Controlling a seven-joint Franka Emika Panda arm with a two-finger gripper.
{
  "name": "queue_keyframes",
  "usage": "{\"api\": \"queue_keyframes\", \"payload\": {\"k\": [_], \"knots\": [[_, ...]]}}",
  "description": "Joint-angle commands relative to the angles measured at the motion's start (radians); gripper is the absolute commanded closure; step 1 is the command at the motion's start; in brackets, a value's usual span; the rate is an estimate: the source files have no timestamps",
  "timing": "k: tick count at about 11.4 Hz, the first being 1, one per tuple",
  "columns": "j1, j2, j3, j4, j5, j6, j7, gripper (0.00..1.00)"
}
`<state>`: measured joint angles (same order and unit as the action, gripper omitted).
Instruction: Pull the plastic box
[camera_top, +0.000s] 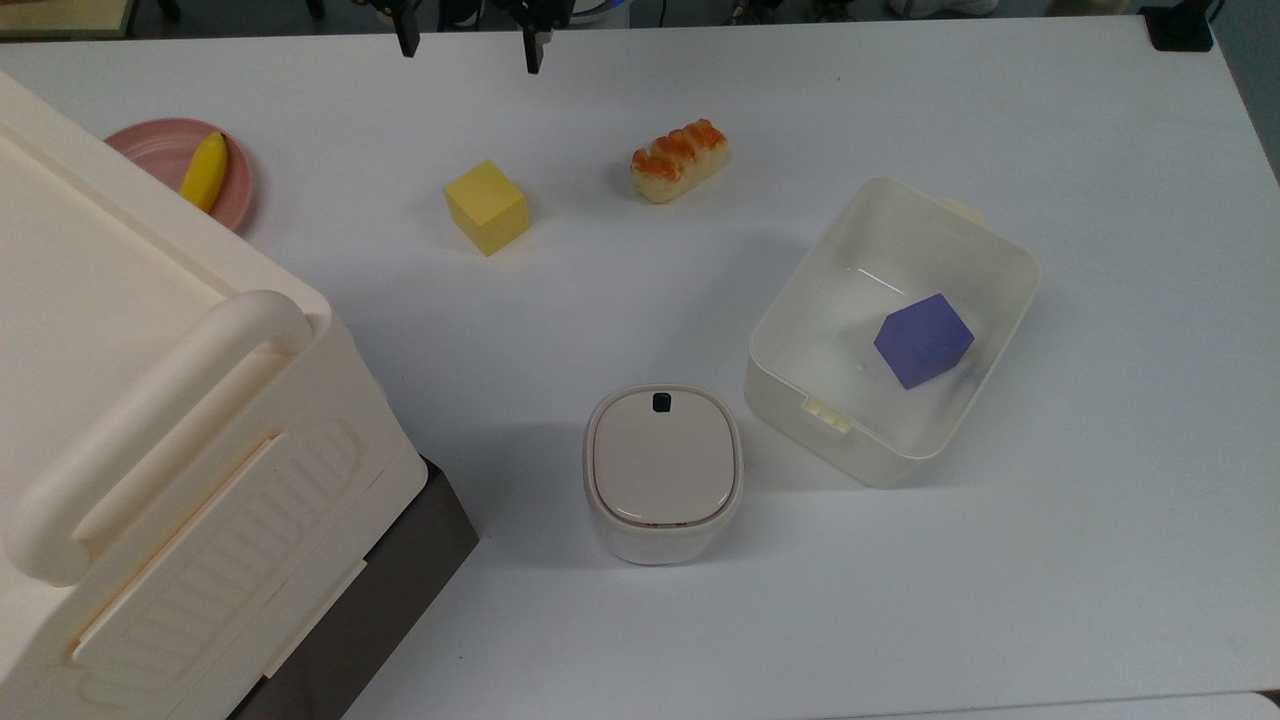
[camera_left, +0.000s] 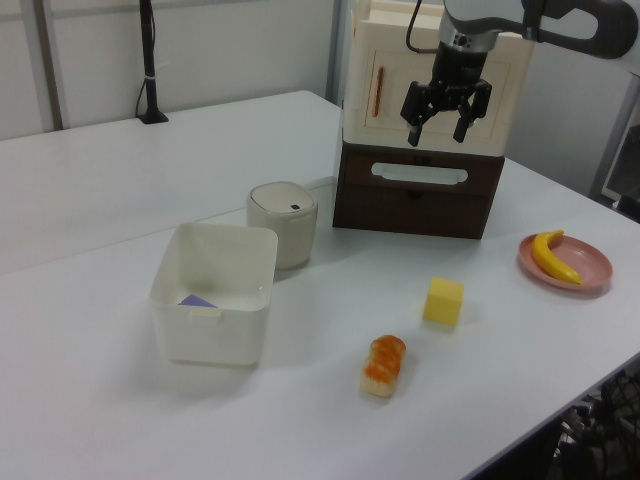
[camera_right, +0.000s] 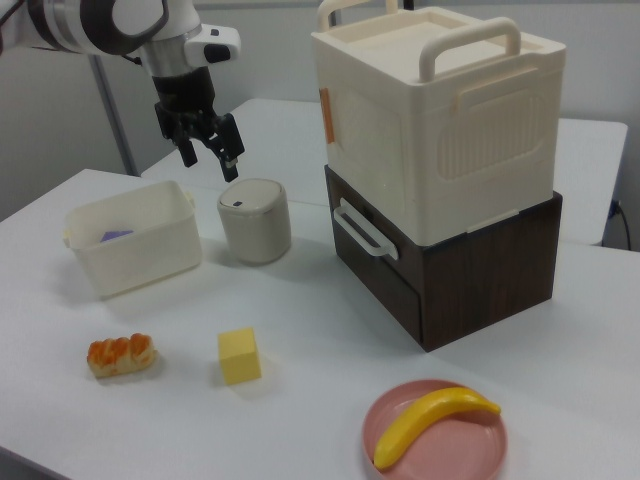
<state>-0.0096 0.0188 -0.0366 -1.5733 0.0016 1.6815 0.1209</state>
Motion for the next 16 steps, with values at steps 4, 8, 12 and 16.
{"api": "queue_keyframes", "payload": {"k": [4, 8, 12, 16], "knots": [[-0.007, -0.006, 0.007, -0.01, 0.029, 0.014, -0.029, 0.0], [0.006, -0.003, 0.007, -0.011, 0.029, 0.015, -0.108, 0.0], [0.106, 0.036, -0.008, -0.022, 0.029, 0.046, -0.491, 0.0], [0.158, 0.144, 0.067, -0.022, 0.035, 0.202, -0.615, 0.0]]}}
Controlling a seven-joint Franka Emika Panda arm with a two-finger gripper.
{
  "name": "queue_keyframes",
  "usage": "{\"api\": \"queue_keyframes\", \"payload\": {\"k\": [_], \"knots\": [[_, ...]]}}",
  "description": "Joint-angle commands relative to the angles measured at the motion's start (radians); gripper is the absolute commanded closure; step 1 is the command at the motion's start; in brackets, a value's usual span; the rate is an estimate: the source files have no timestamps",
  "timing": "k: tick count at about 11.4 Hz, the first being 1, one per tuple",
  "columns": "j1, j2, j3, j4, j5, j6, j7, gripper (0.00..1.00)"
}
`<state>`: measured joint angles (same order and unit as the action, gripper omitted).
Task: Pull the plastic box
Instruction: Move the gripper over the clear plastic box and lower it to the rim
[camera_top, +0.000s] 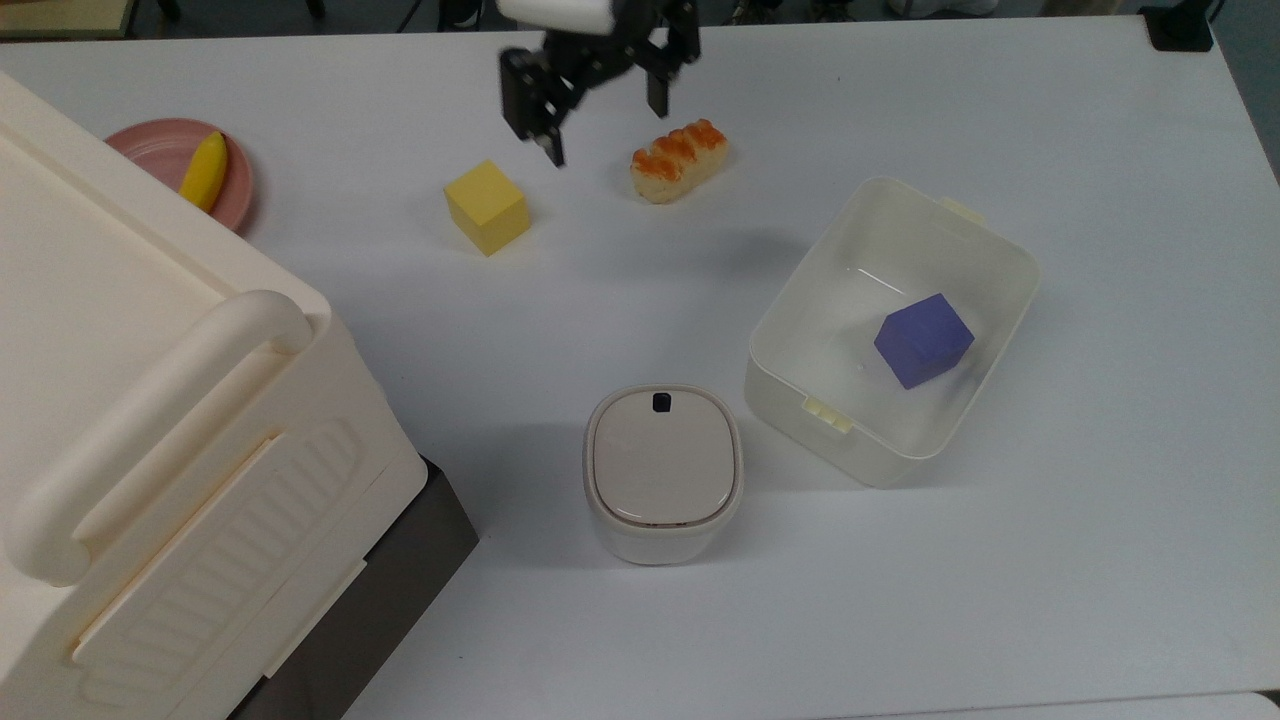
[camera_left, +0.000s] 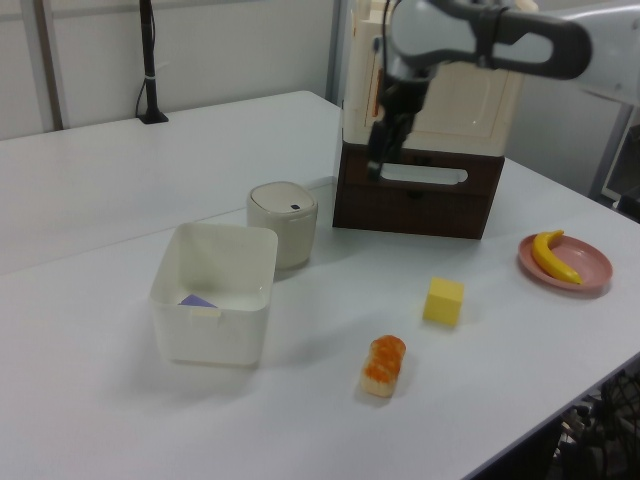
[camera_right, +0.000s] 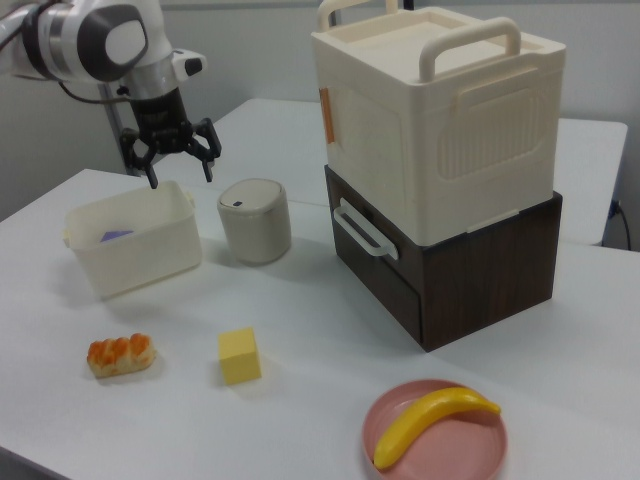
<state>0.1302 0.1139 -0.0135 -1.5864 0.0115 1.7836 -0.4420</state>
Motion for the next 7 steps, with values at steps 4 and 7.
{"api": "queue_keyframes", "payload": {"k": [4, 7], "knots": [[0.138, 0.127, 0.069, -0.006, 0.011, 0.213, -0.049, 0.0], [0.204, 0.191, 0.069, -0.006, 0.019, 0.292, -0.037, 0.0]]}}
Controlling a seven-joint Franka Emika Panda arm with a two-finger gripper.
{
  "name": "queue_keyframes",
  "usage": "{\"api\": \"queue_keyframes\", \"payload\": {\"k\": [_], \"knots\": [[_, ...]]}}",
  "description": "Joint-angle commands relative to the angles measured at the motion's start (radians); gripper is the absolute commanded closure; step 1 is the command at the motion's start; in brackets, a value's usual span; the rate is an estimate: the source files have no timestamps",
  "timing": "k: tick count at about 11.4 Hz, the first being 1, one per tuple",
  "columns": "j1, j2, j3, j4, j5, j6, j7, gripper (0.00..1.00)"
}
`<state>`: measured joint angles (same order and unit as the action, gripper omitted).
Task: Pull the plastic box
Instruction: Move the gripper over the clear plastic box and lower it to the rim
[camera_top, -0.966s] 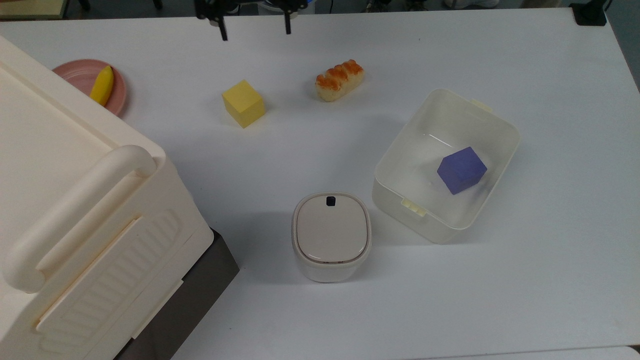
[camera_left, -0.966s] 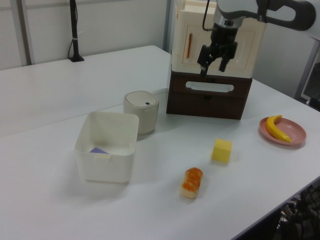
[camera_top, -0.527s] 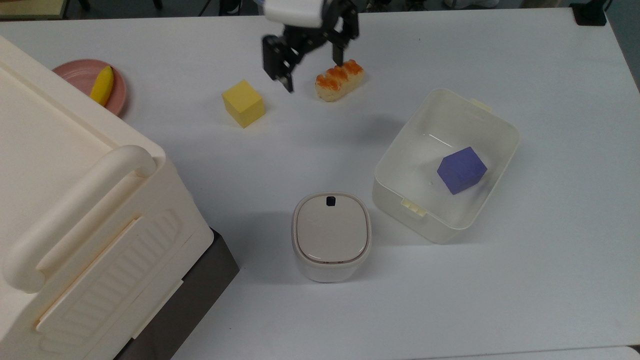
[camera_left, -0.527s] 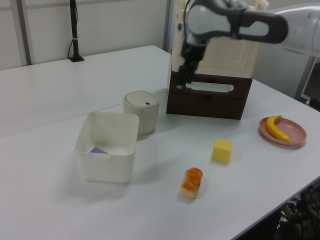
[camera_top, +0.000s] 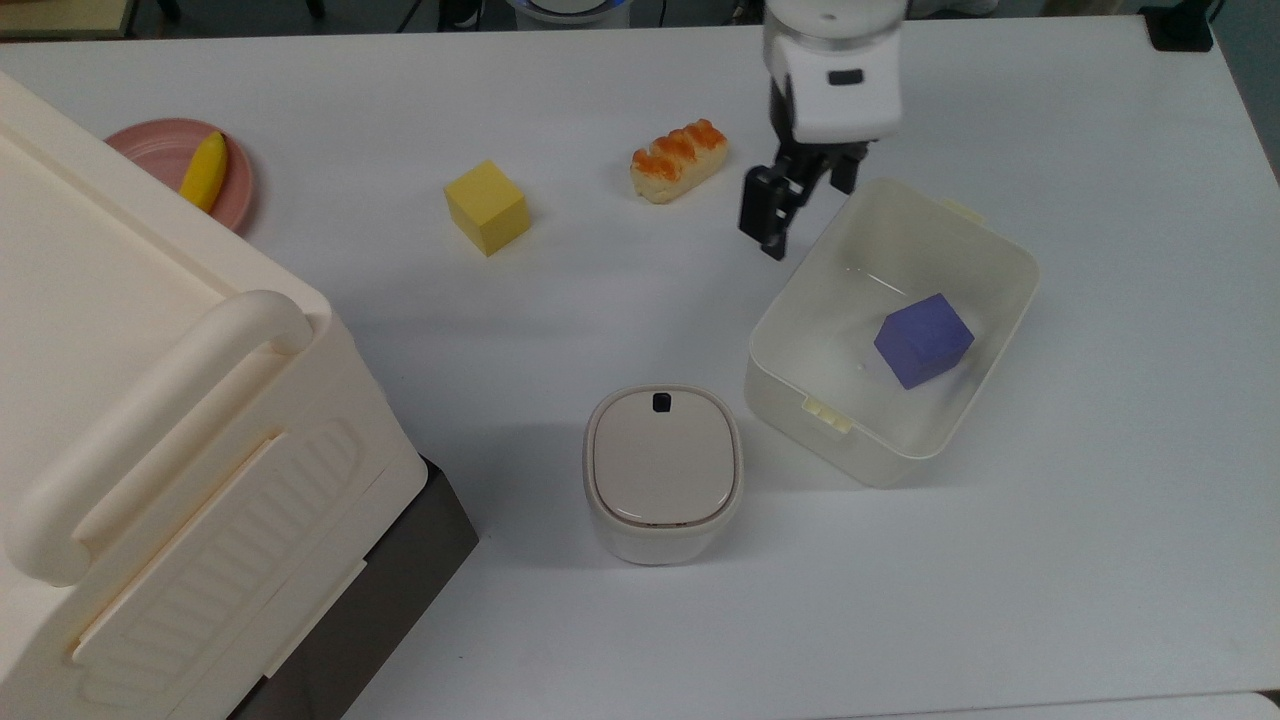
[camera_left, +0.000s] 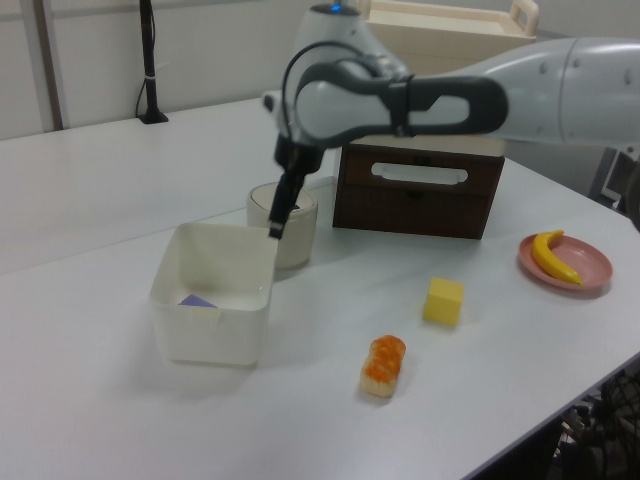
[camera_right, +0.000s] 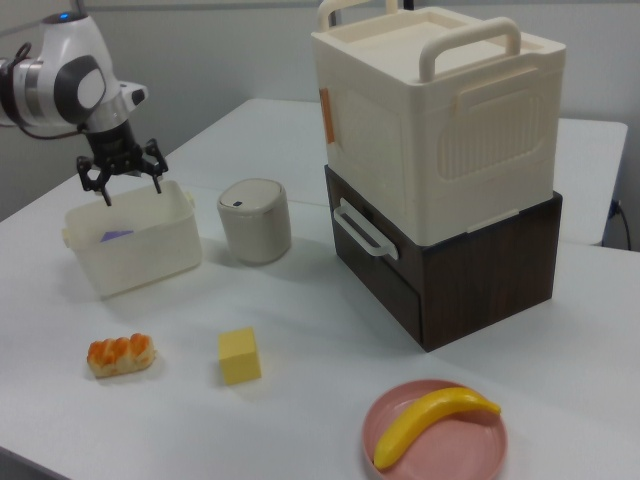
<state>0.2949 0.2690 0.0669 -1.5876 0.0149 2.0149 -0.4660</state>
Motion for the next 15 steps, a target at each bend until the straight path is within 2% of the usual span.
{"api": "queue_keyframes", "payload": {"k": [1, 3, 5, 8, 11, 15], "knots": [[0.043, 0.054, -0.012, -0.005, 0.013, 0.074, -0.013, 0.0], [0.047, 0.097, -0.012, 0.001, 0.002, 0.094, -0.025, 0.0], [0.065, 0.116, -0.012, 0.001, -0.047, 0.102, -0.026, 0.0], [0.072, 0.116, -0.01, -0.009, -0.076, 0.1, -0.031, 0.0], [0.069, 0.107, 0.007, -0.058, -0.127, 0.1, -0.078, 0.0], [0.066, 0.065, 0.007, -0.127, -0.142, 0.099, -0.131, 0.0]]}}
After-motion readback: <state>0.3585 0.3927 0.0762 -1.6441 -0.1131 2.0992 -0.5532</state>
